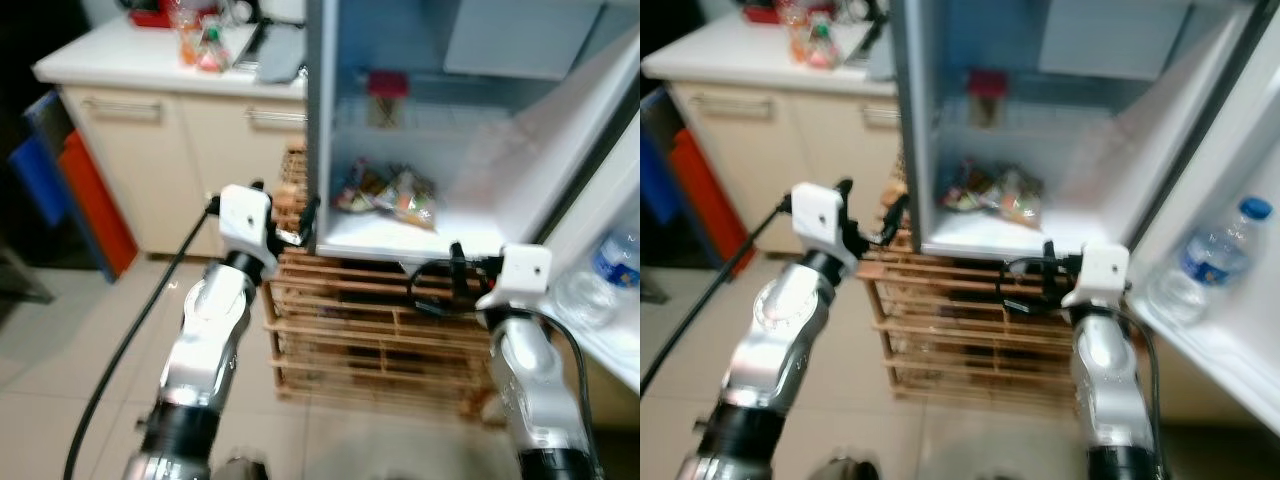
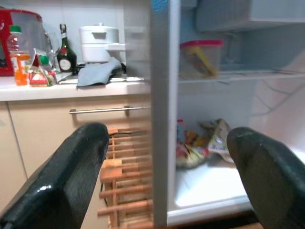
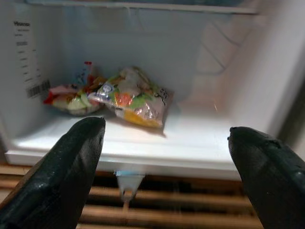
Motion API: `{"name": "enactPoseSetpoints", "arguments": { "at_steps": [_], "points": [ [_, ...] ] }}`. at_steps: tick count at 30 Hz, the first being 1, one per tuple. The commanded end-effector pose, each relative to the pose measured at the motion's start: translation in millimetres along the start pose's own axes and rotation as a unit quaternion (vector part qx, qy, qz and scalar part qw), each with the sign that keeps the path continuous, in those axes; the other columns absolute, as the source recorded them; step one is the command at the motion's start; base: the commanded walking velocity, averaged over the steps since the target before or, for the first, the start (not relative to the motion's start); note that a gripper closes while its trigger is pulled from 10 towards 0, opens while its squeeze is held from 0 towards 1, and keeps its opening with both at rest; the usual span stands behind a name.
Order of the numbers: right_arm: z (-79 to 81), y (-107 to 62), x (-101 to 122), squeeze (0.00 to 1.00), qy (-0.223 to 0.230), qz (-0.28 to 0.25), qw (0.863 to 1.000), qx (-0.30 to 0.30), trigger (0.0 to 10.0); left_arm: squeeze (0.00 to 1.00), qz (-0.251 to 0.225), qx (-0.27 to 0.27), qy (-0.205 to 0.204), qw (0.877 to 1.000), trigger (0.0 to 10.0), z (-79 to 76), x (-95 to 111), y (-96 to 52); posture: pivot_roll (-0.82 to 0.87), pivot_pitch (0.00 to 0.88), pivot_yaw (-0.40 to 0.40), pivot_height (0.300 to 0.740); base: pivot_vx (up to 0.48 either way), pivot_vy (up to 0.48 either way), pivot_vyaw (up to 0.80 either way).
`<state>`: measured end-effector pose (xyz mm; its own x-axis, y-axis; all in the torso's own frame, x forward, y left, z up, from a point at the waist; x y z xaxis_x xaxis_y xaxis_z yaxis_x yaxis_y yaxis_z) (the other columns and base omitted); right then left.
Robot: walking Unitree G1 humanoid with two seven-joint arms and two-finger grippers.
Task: Restocking fridge
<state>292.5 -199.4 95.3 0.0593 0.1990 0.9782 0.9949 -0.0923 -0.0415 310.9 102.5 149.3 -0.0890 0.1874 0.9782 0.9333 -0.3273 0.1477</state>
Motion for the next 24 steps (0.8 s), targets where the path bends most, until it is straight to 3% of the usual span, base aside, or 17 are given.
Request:
{"name": "enactPoseSetpoints", "arguments": {
  "at_steps": [1, 12, 18, 24],
  "points": [
    [-1.4, -2.1, -5, 0.00, -0.002, 0.012, 1.000, -0.002, 10.0, 0.00, -0.008, -0.005, 0.008, 1.000, 10.0, -2.1, 5, 4.1, -0.10, 0.000, 0.004, 0.740, -0.274, 0.000, 0.00],
    [0.3, -3.8, -7, 0.00, -0.013, 0.014, 1.000, 0.011, 10.0, 0.00, -0.008, -0.018, 0.007, 1.000, 10.0, -8.7, 3, 4.2, -0.11, 0.000, 0.002, 0.740, -0.269, 0.000, 0.00],
    [1.2, -7.7, -13, 0.00, -0.018, 0.027, 0.999, 0.017, 10.0, 0.00, -0.001, -0.029, 0.007, 1.000, 10.0, -10.8, 0, 5.0, -0.12, 0.000, 0.002, 0.740, 0.000, 0.000, 0.00],
    [3.0, -5.8, -13, 0.00, -0.021, 0.029, 0.999, 0.025, 10.0, 0.00, -0.001, -0.068, -0.019, 0.998, 10.0, -19.1, -1, 4.3, -0.12, 0.000, -0.001, 0.740, 0.201, -0.398, 0.00]
  ]
}}
Point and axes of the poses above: a point about 5 cm out from each wrist's last joint towards the gripper, its own y axis pointing out of the wrist towards the gripper, its own x axis along the axis of the wrist's last joint, z = x × y, the point moved 1 cm from there along y, pointing out of the wrist towards the gripper, and after that the axes turned 10 degrees about -y, right-handed, at the moved point
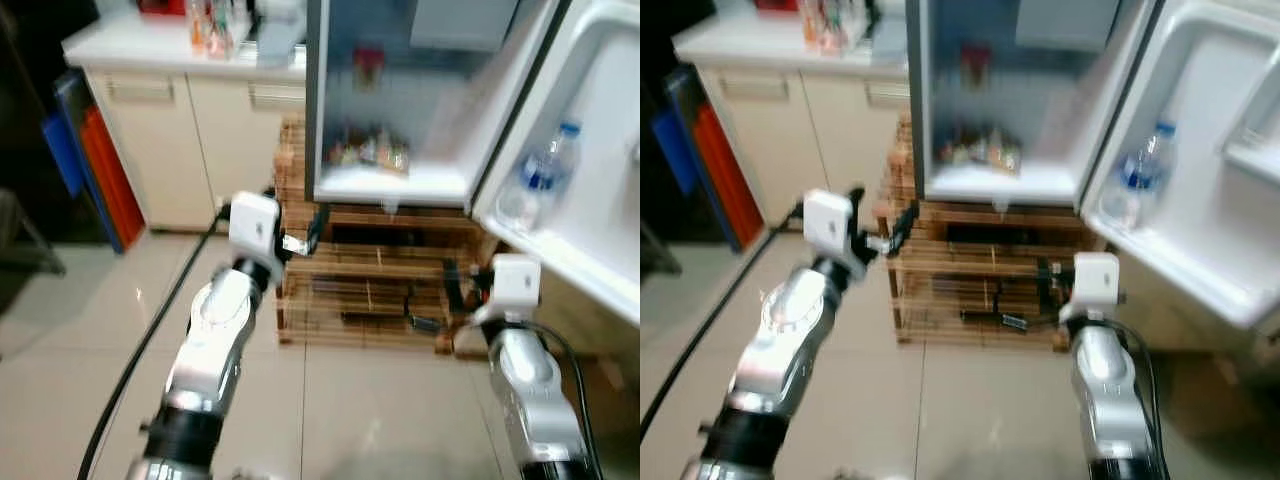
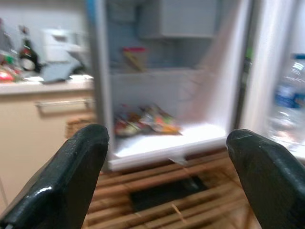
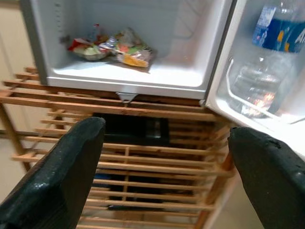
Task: Restocking fridge
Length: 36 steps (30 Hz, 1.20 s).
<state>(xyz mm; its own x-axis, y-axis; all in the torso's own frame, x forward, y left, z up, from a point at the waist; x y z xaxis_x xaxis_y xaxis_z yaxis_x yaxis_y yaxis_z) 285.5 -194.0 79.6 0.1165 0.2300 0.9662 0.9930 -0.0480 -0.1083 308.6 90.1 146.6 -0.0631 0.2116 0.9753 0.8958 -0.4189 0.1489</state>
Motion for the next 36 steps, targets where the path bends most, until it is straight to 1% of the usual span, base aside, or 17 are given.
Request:
{"name": "enactPoseSetpoints", "arguments": {
  "at_steps": [1, 8, 18, 20, 22, 23, 24, 25, 26, 28, 29, 30, 31, 33, 34, 35, 36],
  "points": [
    [-4.9, 0.7, 1, 0.00, -0.003, 0.001, 1.000, -0.004, 10.0, 0.00, -0.008, -0.019, -0.002, 1.000, 10.0, -7.0, 3, 3.5, -0.12, 0.000, -0.001, 0.740, 0.315, -0.356, 0.00],
    [-5.6, 4.9, 0, 0.00, -0.012, 0.005, 1.000, 0.006, 10.0, 0.00, -0.013, -0.016, -0.029, 0.999, 10.0, -9.5, 4, 8.2, -0.12, 0.000, -0.003, 0.740, 0.318, -0.356, 0.00],
    [-4.7, 0.1, -10, 0.00, -0.021, 0.021, 0.999, 0.014, 10.0, 0.00, -0.018, -0.045, -0.021, 0.999, 10.0, -17.7, 6, 12.7, -0.14, 0.000, 0.010, 0.740, 0.318, -0.355, 0.00],
    [-1.6, -7.0, -26, 0.00, -0.038, 0.062, 0.996, 0.048, 10.0, 0.00, -0.017, -0.050, -0.014, 0.998, 10.0, -19.3, 5, 13.4, -0.14, 0.000, 0.009, 0.740, 0.322, -0.352, 0.00],
    [-8.5, -30.7, -73, 0.00, -0.071, 0.172, 0.979, 0.084, 10.0, 0.00, -0.013, -0.044, -0.022, 0.999, 10.0, -17.5, 3, 13.9, -0.14, 0.000, 0.007, 0.740, 0.373, -0.176, 0.00],
    [-8.5, -30.7, -73, 0.00, -0.071, 0.172, 0.979, 0.084, 10.0, 0.00, -0.013, -0.044, -0.022, 0.999, 10.0, -17.5, 3, 13.9, -0.14, 0.000, 0.007, 0.740, 0.424, 0.000, 0.00],
    [-17.5, -42.8, -91, 0.00, -0.078, 0.215, 0.970, 0.080, 10.0, 0.00, -0.010, -0.035, -0.014, 0.999, 10.0, -14.0, 2, 13.7, -0.14, 0.000, 0.009, 0.740, 0.000, 0.000, 0.00],
    [-22.8, -47.4, -97, 0.00, -0.081, 0.230, 0.967, 0.074, 10.0, 0.00, -0.008, -0.029, -0.008, 1.000, 10.0, -12.0, 1, 13.6, -0.14, 0.000, 0.009, 0.740, 0.000, 0.000, 0.00],
    [-30.0, -52.6, -105, 0.00, -0.086, 0.258, 0.960, 0.065, 10.0, 0.00, 0.004, -0.020, 0.001, 1.000, 10.0, -9.0, -2, 13.9, -0.15, 0.000, 0.009, 0.740, 0.000, 0.000, 0.00],
    [-46.4, -65.6, -126, 0.00, -0.083, 0.334, 0.938, 0.041, 10.0, 0.00, 0.070, 0.007, 0.031, 0.997, 10.0, 0.9, -21, 14.3, -0.15, 0.000, 0.013, 0.740, 0.000, 0.000, 0.00],
    [-46.4, -65.6, -126, 0.00, -0.083, 0.334, 0.938, 0.041, 10.0, 0.00, 0.070, 0.007, 0.031, 0.997, 10.0, 0.9, -21, 14.3, -0.15, 0.000, 0.013, 0.740, 0.000, 0.000, 0.00],
    [-61.5, -74.0, -139, 0.00, -0.082, 0.385, 0.919, -0.002, 10.0, 0.00, 0.170, 0.052, 0.067, 0.982, 10.0, 17.3, -51, 9.1, -0.16, 0.000, 0.015, 0.740, 0.000, 0.000, 0.00],
    [-69.7, -76.4, -142, 0.00, -0.084, 0.398, 0.913, -0.027, 10.0, 0.00, 0.221, 0.073, 0.069, 0.970, 10.0, 25.7, -67, 2.6, -0.16, 0.000, 0.018, 0.740, 0.000, 0.000, 0.00],
    [-84.1, -77.4, -143, 0.00, -0.092, 0.405, 0.907, -0.069, 10.0, 0.00, 0.274, 0.091, 0.053, 0.956, 10.0, 33.8, -85, -7.5, -0.17, 0.000, 0.023, 0.740, 0.000, 0.000, 0.00],
    [-96.3, -76.5, -141, 0.00, -0.101, 0.405, 0.903, -0.103, 10.0, 0.00, 0.288, 0.096, 0.042, 0.952, 10.0, 36.2, -91, -11.9, -0.17, 0.000, 0.025, 0.740, 0.000, 0.000, 0.00],
    [-96.3, -76.5, -141, 0.00, -0.101, 0.405, 0.903, -0.103, 10.0, 0.00, 0.288, 0.096, 0.042, 0.952, 10.0, 36.2, -91, -11.9, -0.17, 0.000, 0.025, 0.740, 0.000, 0.000, 0.00],
    [-122.9, -73.4, -135, 0.00, -0.117, 0.398, 0.894, -0.173, 10.0, 0.00, 0.318, 0.105, 0.040, 0.941, 10.0, 41.5, -105, -21.3, -0.18, 0.000, 0.028, 0.740, 0.000, 0.000, 0.00]
  ]
}}
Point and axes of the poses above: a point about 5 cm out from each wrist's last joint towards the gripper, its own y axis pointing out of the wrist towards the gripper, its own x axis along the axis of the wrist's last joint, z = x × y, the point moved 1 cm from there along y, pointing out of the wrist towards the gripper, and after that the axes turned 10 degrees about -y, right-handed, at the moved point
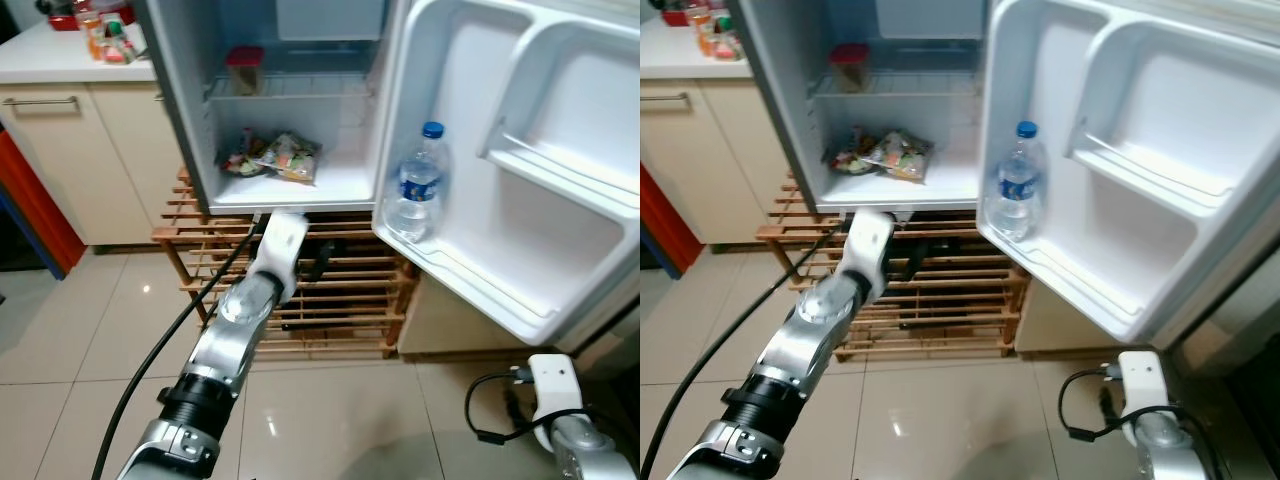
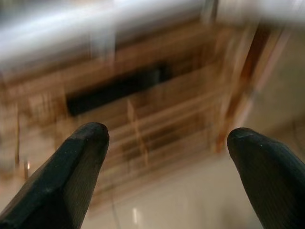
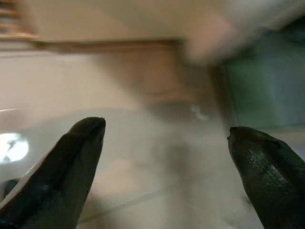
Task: Restocking fridge
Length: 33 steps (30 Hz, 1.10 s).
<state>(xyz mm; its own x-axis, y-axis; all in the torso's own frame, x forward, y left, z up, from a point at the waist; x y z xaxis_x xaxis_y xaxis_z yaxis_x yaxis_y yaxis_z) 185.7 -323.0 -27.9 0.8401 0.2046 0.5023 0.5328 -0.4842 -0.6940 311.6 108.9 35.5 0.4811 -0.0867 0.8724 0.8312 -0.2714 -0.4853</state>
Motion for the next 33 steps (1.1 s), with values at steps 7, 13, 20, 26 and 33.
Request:
{"name": "enactPoseSetpoints", "arguments": {
  "at_steps": [7, 13, 20, 26, 33],
  "points": [
    [-81.9, 3.3, 28, 0.00, 0.089, -0.006, 0.980, -0.179, 10.0, 0.00, 0.079, 0.020, 0.069, 0.994, 10.0, 11.0, -32, 3.8, -0.18, 0.000, 0.026, 0.740, 0.000, 0.000, 0.00],
    [-104.0, 1.0, 75, 0.00, 0.145, -0.094, 0.962, -0.211, 10.0, 0.00, 0.096, 0.021, 0.129, 0.987, 10.0, 13.0, -40, 4.7, -0.18, 0.000, 0.037, 0.740, 0.000, 0.000, 0.00],
    [-103.6, -7.6, 126, 0.00, 0.142, -0.192, 0.956, -0.168, 10.0, 0.00, 0.128, -0.016, 0.231, 0.964, 10.0, 14.0, -61, 0.5, -0.17, 0.000, 0.030, 0.740, 0.000, 0.000, 0.00],
    [-70.7, -35.4, 160, 0.00, 0.150, -0.318, 0.935, -0.046, 10.0, 0.18, 0.210, -0.048, 0.309, 0.926, 10.0, 24.6, -106, -15.4, -0.18, 0.000, 0.033, 0.740, 0.000, 0.000, 0.00],
    [34.8, -91.5, 142, 0.00, 0.017, -0.326, 0.886, 0.329, 10.0, 0.00, 0.298, -0.169, 0.406, 0.847, 10.0, 3.8, -153, -35.7, -0.21, 0.000, 0.049, 0.740, 0.000, 0.000, 0.00]
  ]
}}
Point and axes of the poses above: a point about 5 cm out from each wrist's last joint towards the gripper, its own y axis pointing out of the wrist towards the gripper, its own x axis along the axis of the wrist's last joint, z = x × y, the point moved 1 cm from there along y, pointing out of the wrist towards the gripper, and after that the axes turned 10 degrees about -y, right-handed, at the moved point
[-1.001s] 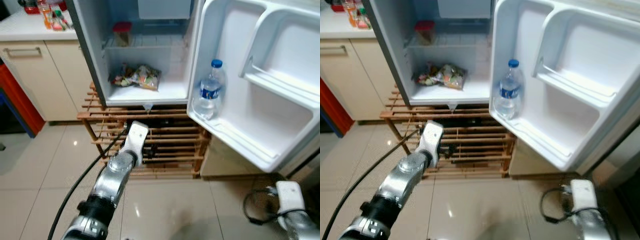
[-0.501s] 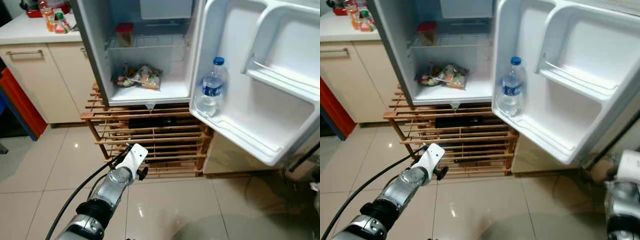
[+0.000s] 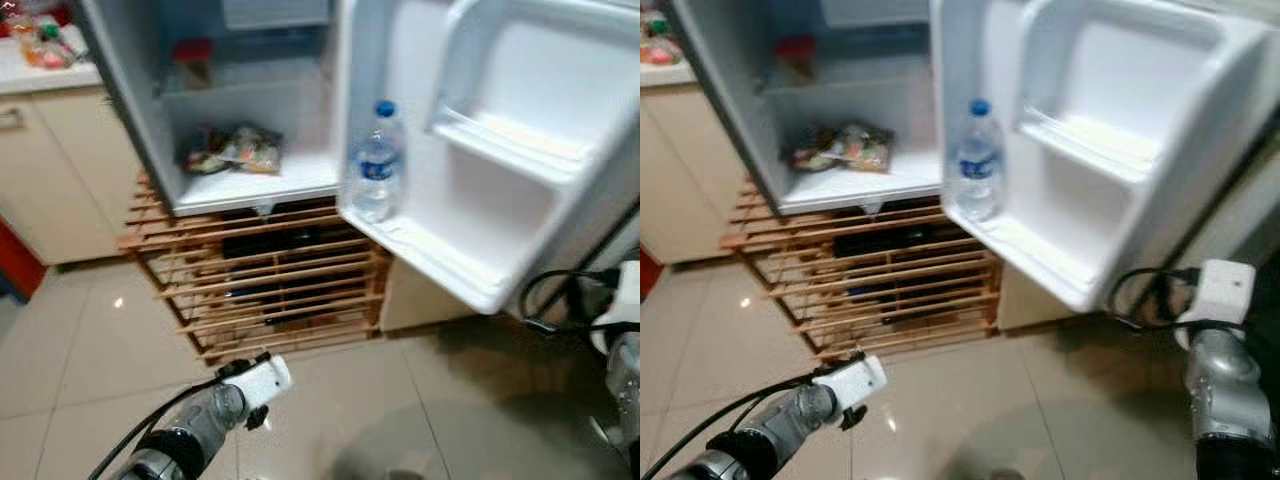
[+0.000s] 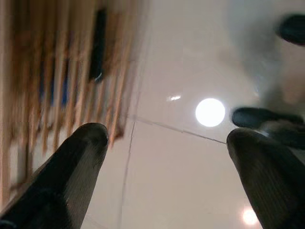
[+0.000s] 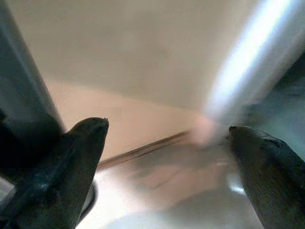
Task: Restocking fridge
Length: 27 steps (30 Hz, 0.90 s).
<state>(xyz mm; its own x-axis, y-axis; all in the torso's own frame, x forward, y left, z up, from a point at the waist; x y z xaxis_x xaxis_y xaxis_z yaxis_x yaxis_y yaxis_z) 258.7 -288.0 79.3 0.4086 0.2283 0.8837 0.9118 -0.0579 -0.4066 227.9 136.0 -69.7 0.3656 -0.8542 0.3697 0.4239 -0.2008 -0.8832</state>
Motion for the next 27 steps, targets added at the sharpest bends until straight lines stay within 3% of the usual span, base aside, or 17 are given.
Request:
{"name": "enactPoseSetpoints", "arguments": {
  "at_steps": [1, 2, 4, 5, 8, 11, 13, 14, 15, 17, 20, 21, 22, 23, 24, 25, 27],
  "points": [
    [63.7, -7.2, 24, 0.00, -0.005, -0.040, 0.981, 0.192, 10.0, 0.00, 0.029, -0.051, 0.037, 0.998, 10.0, -18.9, -11, 2.1, -0.21, 0.000, 0.049, 0.740, 0.000, 0.000, 0.00],
    [88.5, -28.8, 13, 0.00, -0.009, -0.017, 0.954, 0.298, 10.0, 0.00, 0.054, -0.092, 0.092, 0.990, 10.0, -37.8, -18, 3.6, -0.21, 0.000, 0.049, 0.740, 0.000, 0.000, 0.00],
    [95.8, -38.0, 10, 0.00, -0.008, -0.011, 0.943, 0.333, 10.0, 0.00, 0.063, -0.105, 0.118, 0.985, 10.0, -45.4, -21, 4.0, -0.21, 0.000, 0.050, 0.740, 0.000, 0.000, 0.00],
    [105.2, -57.1, 3, 0.00, -0.021, 0.002, 0.918, 0.395, 10.0, 0.00, 0.084, -0.139, 0.170, 0.972, 10.0, -62.3, -28, 4.0, -0.21, 0.000, 0.050, 0.740, 0.000, 0.000, 0.00],
    [101.7, -58.9, -3, 0.00, -0.019, 0.015, 0.918, 0.395, 10.0, 0.00, 0.100, -0.171, 0.202, 0.959, 10.0, -73.4, -35, 2.6, -0.22, 0.000, 0.049, 0.740, 0.000, 0.000, 0.00],
    [89.3, -48.0, -5, 0.00, -0.015, 0.021, 0.936, 0.351, 10.0, 0.00, 0.106, -0.181, 0.209, 0.955, 10.0, -82.2, -38, 2.3, -0.22, 0.000, 0.049, 0.740, 0.000, 0.000, 0.00],
    [72.6, -25.6, 0, 0.00, -0.014, 0.006, 0.967, 0.254, 10.0, 0.00, 0.093, -0.156, 0.198, 0.963, 10.0, -81.1, -29, 5.0, -0.21, 0.000, 0.047, 0.740, 0.000, 0.000, 0.00],
    [57.4, -9.3, 6, 0.00, -0.030, 0.005, 0.987, 0.156, 10.0, 0.00, 0.063, -0.111, 0.176, 0.976, 10.0, -73.1, -13, 8.8, -0.21, 0.000, 0.047, 0.740, 0.000, 0.000, 0.00],
    [50.9, -3.1, 9, 0.00, -0.041, 0.002, 0.993, 0.112, 10.0, 0.00, 0.043, -0.079, 0.155, 0.984, 10.0, -66.4, -2, 10.6, -0.21, 0.000, 0.047, 0.740, 0.000, 0.000, 0.00],
    [43.7, 4.3, 13, 0.00, -0.044, -0.008, 0.997, 0.057, 10.0, 0.00, 0.010, -0.028, 0.115, 0.993, 10.0, -55.3, 14, 12.3, -0.20, 0.000, 0.044, 0.740, 0.000, 0.000, 0.00],
    [41.5, 14.1, 23, 0.00, -0.014, -0.036, 0.999, -0.001, 10.0, 0.00, -0.073, 0.019, -0.019, 0.997, 10.0, -38.0, 53, 11.6, -0.18, 0.000, 0.036, 0.740, 0.000, 0.000, 0.00],
    [46.6, 19.6, 28, 0.00, -0.003, -0.050, 0.999, -0.016, 10.0, 0.00, -0.147, 0.065, -0.092, 0.983, 10.0, -21.8, 84, 6.8, -0.16, 0.000, 0.026, 0.740, 0.000, 0.000, 0.00],
    [46.6, 19.6, 28, 0.00, -0.003, -0.050, 0.999, -0.016, 10.0, 0.00, -0.147, 0.065, -0.092, 0.983, 10.0, -21.8, 84, 6.8, -0.16, 0.000, 0.026, 0.740, 0.000, 0.000, 0.00],
    [52.4, 23.4, 31, 0.00, -0.007, -0.061, 0.998, -0.019, 10.0, 0.00, -0.222, 0.106, -0.186, 0.951, 10.0, 41.0, 75, -12.5, -0.15, 0.000, 0.017, 0.740, 0.000, 0.000, 0.00],
    [54.4, 24.6, 31, 0.00, -0.010, -0.065, 0.998, -0.019, 10.0, 0.00, -0.249, 0.120, -0.209, 0.938, 10.0, 61.6, 71, -21.8, -0.14, 0.000, 0.015, 0.740, 0.000, 0.000, 0.00],
    [54.4, 24.6, 31, 0.00, -0.010, -0.065, 0.998, -0.019, 10.0, 0.00, -0.249, 0.120, -0.209, 0.938, 10.0, 61.6, 71, -21.8, -0.14, 0.000, 0.015, 0.740, 0.000, 0.000, 0.00],
    [57.4, 28.3, 31, 0.00, -0.001, -0.068, 0.997, -0.022, 10.0, 0.00, -0.308, 0.156, -0.256, 0.903, 10.0, 91.4, 80, -40.6, -0.13, 0.000, 0.007, 0.740, 0.000, 0.000, 0.00]
  ]
}}
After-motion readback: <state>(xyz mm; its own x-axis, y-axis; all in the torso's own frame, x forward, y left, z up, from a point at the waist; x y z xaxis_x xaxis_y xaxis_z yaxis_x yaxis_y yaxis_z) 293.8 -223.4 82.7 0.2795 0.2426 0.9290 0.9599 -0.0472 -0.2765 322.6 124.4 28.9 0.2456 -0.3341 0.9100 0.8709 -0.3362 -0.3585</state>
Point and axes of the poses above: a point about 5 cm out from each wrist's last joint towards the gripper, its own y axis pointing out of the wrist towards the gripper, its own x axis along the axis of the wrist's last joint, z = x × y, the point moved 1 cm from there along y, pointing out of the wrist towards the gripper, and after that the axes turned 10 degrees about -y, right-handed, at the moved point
